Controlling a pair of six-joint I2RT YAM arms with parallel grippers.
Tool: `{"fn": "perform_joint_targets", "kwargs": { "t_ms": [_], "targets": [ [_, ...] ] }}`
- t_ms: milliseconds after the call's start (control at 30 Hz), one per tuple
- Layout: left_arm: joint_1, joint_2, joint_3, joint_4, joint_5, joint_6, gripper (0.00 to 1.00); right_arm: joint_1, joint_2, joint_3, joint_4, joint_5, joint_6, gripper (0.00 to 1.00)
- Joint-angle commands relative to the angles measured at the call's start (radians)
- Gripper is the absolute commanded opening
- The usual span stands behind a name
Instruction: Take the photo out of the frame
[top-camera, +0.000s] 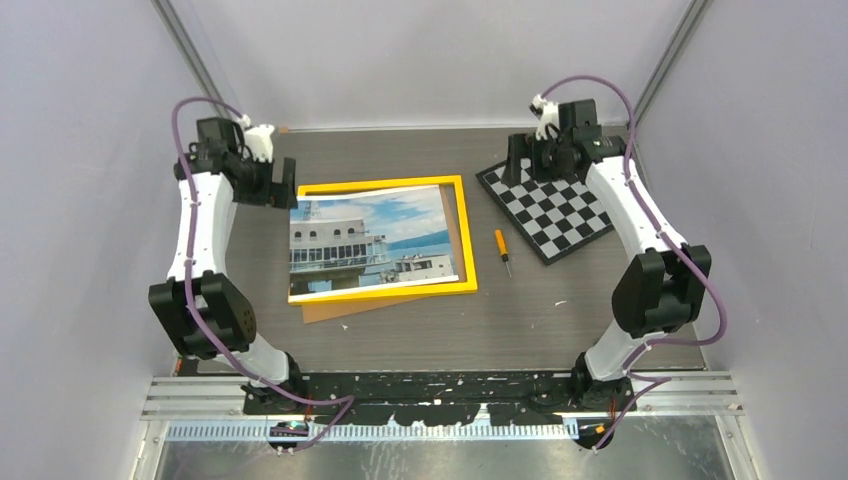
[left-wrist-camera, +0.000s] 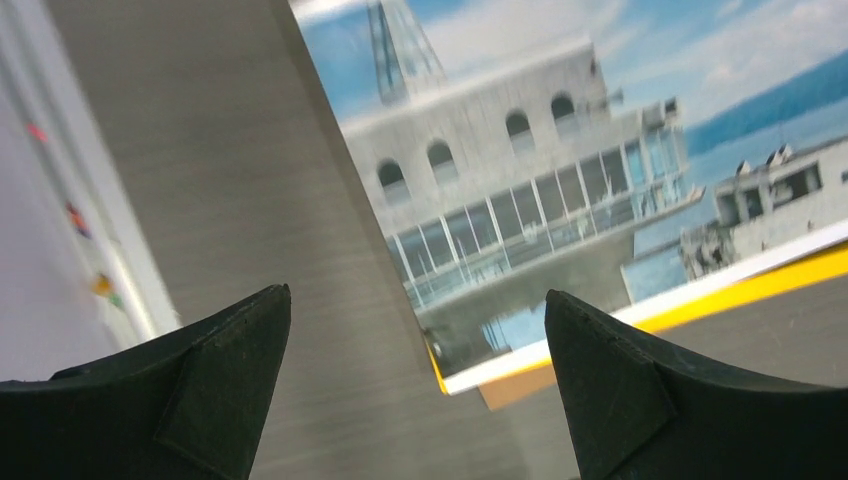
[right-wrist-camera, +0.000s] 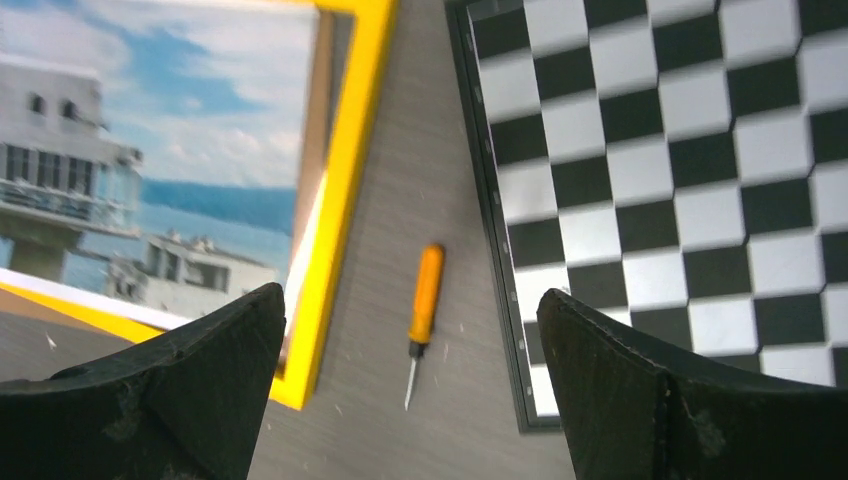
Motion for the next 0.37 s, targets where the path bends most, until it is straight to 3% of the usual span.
{"fn": "perform_joint_targets", "kwargs": {
  "t_ms": [0, 333],
  "targets": [
    [0.001, -0.068, -0.149, 0.063, -0.008, -0.053, 1.00, -0.084, -0.033, -0.143, -0.008, -0.052, -0.012, 1.00],
    [0.000, -0.055, -0.219, 0.118, -0.021, -0.182, 1.00, -0.115, -0.028, -0.202, 0.003, -0.117, 0.030, 1.00]
  ]
}}
